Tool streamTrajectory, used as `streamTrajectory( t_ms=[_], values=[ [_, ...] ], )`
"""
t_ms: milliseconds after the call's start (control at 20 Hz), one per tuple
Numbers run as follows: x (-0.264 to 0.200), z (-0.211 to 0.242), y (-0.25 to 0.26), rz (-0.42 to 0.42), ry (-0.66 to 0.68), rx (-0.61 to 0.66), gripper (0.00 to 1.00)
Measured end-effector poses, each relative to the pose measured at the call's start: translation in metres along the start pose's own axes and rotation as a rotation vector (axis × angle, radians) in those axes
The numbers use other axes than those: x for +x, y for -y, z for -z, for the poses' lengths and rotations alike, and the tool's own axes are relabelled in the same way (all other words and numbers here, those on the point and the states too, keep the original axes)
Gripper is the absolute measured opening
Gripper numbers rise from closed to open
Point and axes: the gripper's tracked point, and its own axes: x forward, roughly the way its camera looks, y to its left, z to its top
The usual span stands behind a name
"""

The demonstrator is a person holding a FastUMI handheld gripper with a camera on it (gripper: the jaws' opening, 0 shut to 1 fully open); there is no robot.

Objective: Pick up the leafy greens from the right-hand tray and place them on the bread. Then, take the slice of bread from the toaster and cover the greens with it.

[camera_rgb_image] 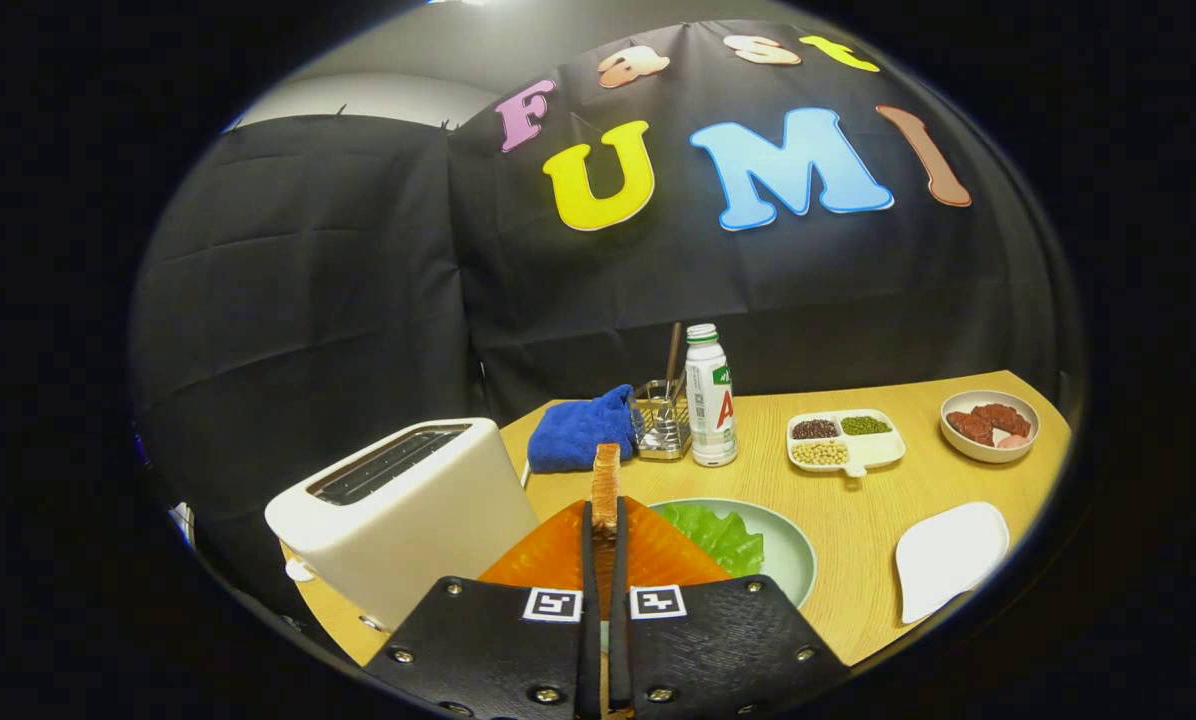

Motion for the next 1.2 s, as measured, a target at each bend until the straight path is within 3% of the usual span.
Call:
streamTrajectory(
  t_ms=[200,350,400,550,700,800,1200],
  values=[
    [0.005,0.018,0.038,0.109,-0.039,-0.022,0.05],
    [0.005,0.02,0.051,0.143,-0.038,-0.051,0.09],
    [0.005,0.021,0.054,0.153,-0.044,-0.065,0.16],
    [0.005,0.023,0.064,0.185,-0.051,-0.103,0.23],
    [0.004,0.024,0.068,0.201,-0.055,-0.106,0.23],
    [0.0,0.019,0.079,0.241,-0.047,-0.137,0.28],
    [-0.067,-0.039,0.137,0.315,0.114,-0.226,0.27]
  ],
)
